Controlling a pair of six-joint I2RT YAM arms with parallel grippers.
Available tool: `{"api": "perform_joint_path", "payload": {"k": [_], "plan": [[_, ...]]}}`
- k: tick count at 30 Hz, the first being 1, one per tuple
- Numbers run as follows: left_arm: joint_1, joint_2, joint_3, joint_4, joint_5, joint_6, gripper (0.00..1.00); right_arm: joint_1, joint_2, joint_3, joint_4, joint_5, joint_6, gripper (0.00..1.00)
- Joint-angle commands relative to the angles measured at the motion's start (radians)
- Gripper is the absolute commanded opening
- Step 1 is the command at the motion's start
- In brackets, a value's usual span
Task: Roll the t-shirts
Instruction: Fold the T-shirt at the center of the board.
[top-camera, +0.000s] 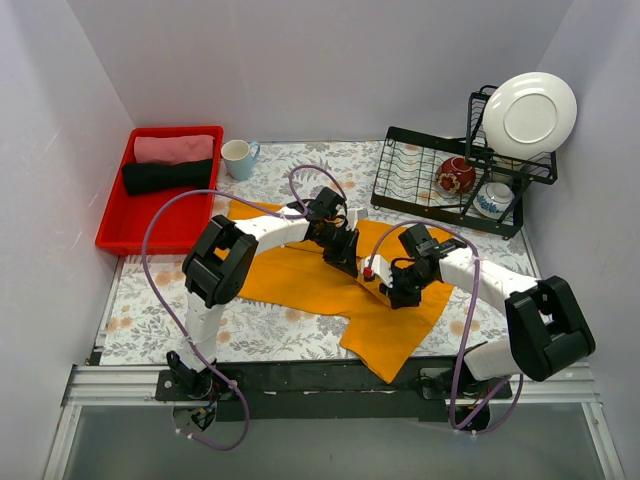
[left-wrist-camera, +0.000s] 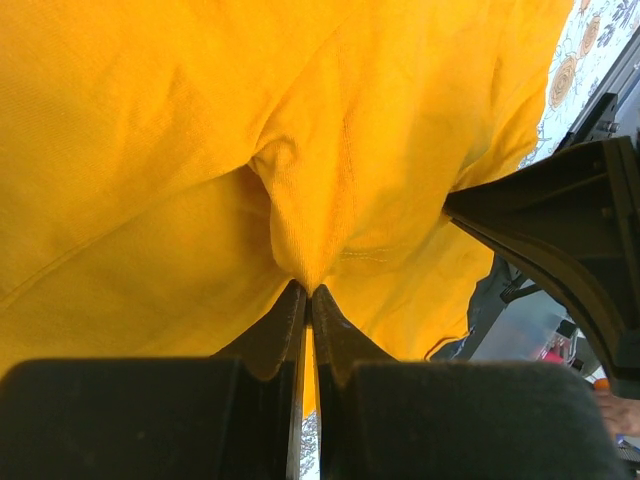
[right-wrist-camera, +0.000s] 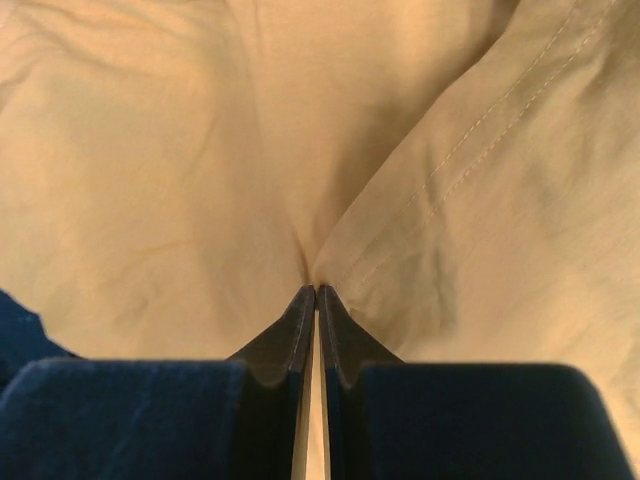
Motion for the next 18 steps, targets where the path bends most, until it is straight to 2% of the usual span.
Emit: {"api": "perform_joint_path", "payload": {"k": [1, 15, 16, 17, 18], "plan": [[-0.002, -0.052, -0.006, -0.015, -0.001, 0.025, 0.00, 0.005, -0.056, 0.039, -0.102, -0.019, -0.016, 0.09], [-0.002, -0.063, -0.014, -0.075, 0.017, 0.024, 0.00, 0.003, -0.056, 0.045, -0.223, -0.058, -0.077, 0.09], [-0.002, -0.062, -0.014, -0.099, 0.022, 0.031, 0.07, 0.005, -0.055, 0.046, -0.231, -0.059, -0.082, 0.13], [-0.002, -0.056, -0.007, -0.110, 0.031, 0.042, 0.28, 0.005, -0.050, 0.048, -0.237, -0.061, -0.087, 0.18], [-0.002, -0.054, -0.003, -0.121, 0.039, 0.065, 0.35, 0.003, -0.047, 0.054, -0.239, -0.061, -0.078, 0.24]]}}
